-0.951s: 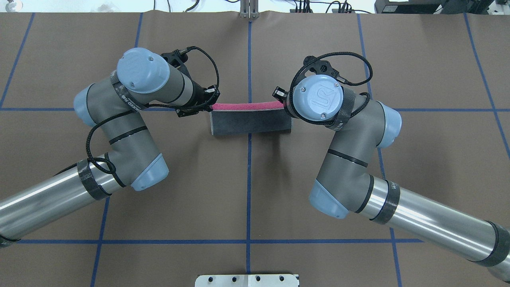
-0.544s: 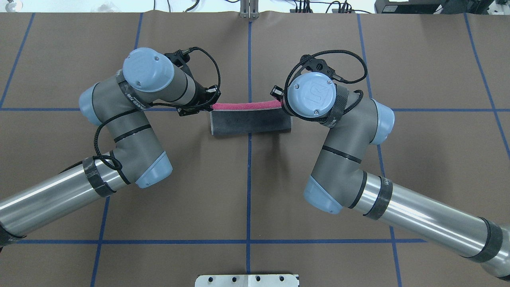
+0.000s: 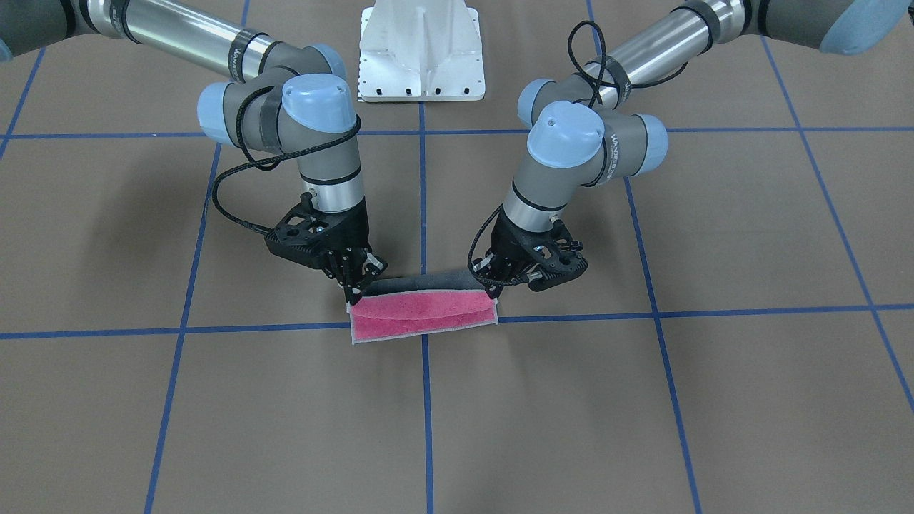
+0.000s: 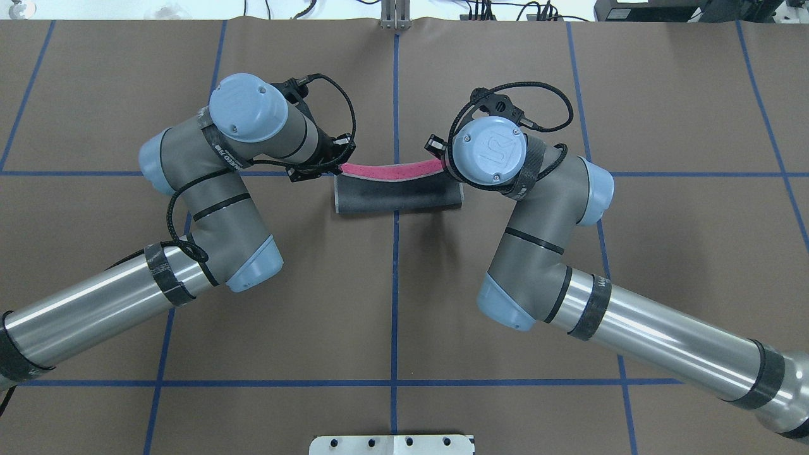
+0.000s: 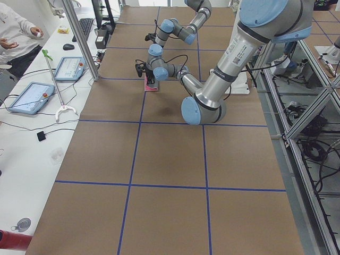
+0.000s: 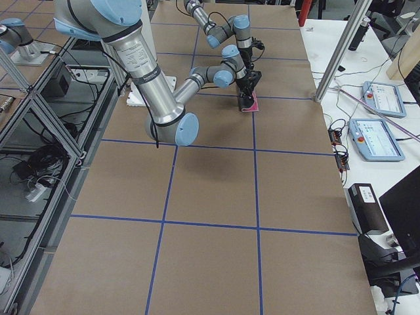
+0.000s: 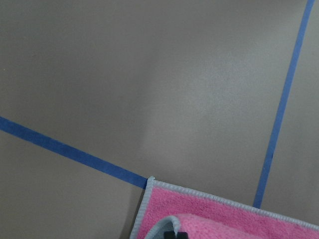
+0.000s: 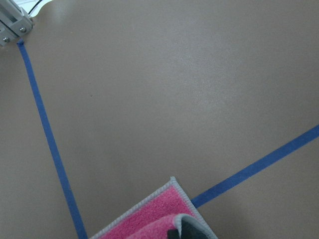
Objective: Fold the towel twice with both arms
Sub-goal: 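Lay the folded edge down on the far half with both grippers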
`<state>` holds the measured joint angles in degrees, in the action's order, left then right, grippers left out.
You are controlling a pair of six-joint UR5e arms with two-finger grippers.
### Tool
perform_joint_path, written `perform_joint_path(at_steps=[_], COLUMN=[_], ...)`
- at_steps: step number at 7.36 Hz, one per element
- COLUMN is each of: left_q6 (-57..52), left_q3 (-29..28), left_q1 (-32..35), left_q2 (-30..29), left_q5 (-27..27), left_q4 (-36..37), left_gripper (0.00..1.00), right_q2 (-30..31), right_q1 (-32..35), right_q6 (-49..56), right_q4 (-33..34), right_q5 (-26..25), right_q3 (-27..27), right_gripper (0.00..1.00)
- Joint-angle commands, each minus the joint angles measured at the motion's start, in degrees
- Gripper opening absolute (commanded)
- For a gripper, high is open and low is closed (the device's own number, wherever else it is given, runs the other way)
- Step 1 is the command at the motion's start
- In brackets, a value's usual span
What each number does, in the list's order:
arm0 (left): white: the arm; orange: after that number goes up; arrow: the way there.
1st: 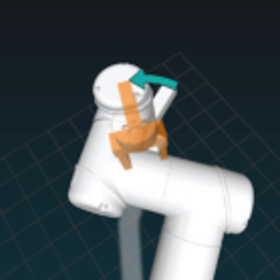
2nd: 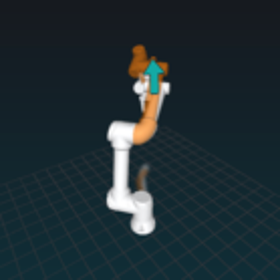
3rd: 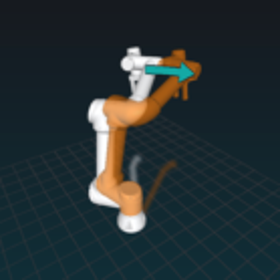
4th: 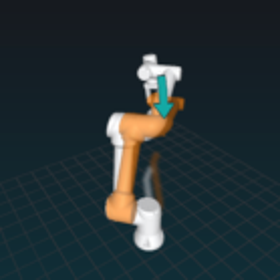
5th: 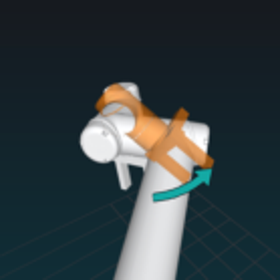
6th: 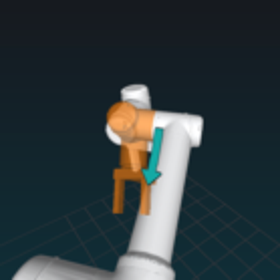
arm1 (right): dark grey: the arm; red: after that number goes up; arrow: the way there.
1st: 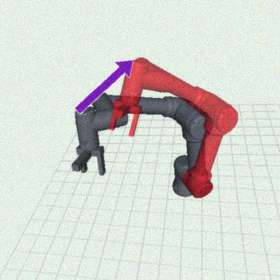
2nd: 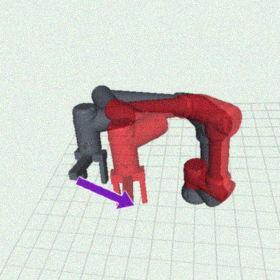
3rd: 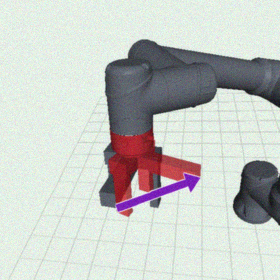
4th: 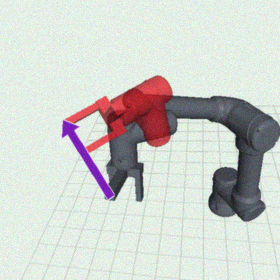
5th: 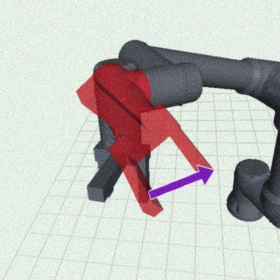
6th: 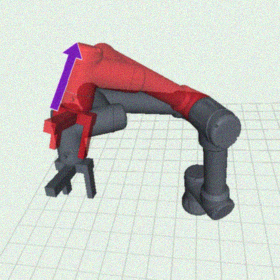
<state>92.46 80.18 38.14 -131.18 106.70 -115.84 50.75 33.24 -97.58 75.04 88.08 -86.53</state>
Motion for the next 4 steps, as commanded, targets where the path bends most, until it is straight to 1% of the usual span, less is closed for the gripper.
perform_joint_path(at_steps=[1,2,3,4], left_q6=[0.00,-0.09,0.00,0.00], left_q3=[-0.72,-0.81,-0.81,-0.90], left_q1=[0.09,0.09,0.52,0.96], left_q2=[-0.04,-0.04,-0.04,-0.04], left_q5=[0.00,-0.09,-0.09,-0.17], left_q4=[-0.26,-0.26,-0.26,-0.18], left_gripper=[0.00,0.04,0.24,0.46], right_q2=[-0.21,-0.38,-0.38,-0.73], right_q1=[0.33,0.42,0.86,1.56], right_q6=[0.28,0.54,0.72,0.64], right_q4=[-0.68,-0.68,-0.77,-0.77], right_q5=[0.07,0.07,0.07,0.07], right_q3=[0.48,0.57,0.66,1.53], right_gripper=[0.00,0.00,0.00,0.40])
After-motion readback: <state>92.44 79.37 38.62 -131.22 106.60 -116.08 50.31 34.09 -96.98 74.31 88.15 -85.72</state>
